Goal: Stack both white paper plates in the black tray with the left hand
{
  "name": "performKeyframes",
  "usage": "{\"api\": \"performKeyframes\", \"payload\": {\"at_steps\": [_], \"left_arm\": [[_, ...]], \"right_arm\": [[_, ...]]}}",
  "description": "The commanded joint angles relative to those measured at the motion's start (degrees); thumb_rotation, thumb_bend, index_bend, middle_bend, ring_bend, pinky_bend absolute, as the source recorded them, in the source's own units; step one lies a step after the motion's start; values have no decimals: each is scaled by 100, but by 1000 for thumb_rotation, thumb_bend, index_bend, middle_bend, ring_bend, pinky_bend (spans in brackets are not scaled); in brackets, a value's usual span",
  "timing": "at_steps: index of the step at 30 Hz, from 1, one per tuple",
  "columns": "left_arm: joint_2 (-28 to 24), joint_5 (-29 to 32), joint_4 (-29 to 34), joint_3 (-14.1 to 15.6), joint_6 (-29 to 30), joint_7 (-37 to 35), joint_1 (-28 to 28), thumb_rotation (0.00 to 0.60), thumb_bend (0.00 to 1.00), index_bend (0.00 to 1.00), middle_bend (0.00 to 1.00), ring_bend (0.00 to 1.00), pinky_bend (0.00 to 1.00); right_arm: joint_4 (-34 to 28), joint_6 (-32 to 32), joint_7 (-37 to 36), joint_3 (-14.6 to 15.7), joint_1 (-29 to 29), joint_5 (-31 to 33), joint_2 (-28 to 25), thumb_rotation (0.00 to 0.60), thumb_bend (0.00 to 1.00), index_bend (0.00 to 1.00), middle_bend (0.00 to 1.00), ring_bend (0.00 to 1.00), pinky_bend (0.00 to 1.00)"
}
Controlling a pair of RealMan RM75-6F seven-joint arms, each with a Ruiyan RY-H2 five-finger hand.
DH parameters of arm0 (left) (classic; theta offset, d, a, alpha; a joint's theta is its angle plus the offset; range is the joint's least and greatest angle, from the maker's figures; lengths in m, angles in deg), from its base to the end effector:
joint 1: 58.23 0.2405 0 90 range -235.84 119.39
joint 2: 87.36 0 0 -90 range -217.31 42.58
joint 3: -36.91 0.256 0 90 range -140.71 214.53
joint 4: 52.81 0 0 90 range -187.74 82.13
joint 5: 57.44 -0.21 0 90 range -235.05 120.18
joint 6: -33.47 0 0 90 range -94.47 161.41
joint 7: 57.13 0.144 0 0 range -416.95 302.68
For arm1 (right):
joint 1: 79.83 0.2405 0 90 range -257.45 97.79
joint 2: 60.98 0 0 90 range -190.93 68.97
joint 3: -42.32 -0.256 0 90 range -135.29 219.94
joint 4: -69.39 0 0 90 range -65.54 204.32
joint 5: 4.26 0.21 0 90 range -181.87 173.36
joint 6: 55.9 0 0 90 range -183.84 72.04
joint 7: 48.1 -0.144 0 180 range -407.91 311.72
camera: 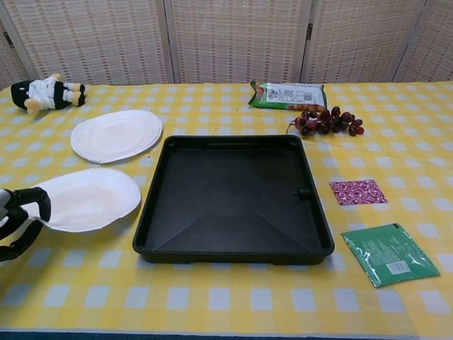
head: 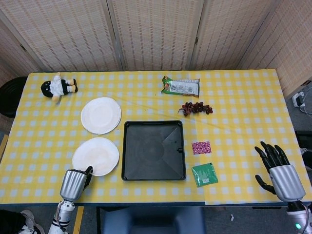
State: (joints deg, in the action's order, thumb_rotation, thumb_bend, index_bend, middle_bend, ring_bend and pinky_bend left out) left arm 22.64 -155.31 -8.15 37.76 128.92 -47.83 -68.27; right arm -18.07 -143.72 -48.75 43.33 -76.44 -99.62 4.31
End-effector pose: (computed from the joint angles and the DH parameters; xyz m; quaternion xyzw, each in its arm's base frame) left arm -0.2771 0.1910 -0.0349 -0.6679 -0.2169 -0.4359 0.5629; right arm -0.3115 -0.1581 0.1475 0.6503 -0.3513 0.3875 0.5510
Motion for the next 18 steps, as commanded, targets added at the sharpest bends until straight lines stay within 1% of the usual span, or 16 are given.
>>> {"api": "performKeyframes", "payload": {"at_steps": [1, 9, 18], "left_arm": [[-38, -26, 31, -44, 149, 23, -20, 600, 585, 653, 1000, 1000, 1000], [-203, -78, 264, -248, 603, 81, -118, 600, 585, 661, 1000, 1000, 1000], [-558, -149, 871, -515, 934, 417, -299, 600, 585, 663, 1000, 1000, 1000]], "right_arm": [[-3, -7, 0, 3, -3, -6, 0, 600, 335, 0, 0, 0, 0], [-11, -20, -4, 15, -7, -27, -3, 600, 335, 0, 0, 0, 0], [-34, -43, 6, 47, -21, -79, -15, 600, 334, 0, 0, 0, 0]]}}
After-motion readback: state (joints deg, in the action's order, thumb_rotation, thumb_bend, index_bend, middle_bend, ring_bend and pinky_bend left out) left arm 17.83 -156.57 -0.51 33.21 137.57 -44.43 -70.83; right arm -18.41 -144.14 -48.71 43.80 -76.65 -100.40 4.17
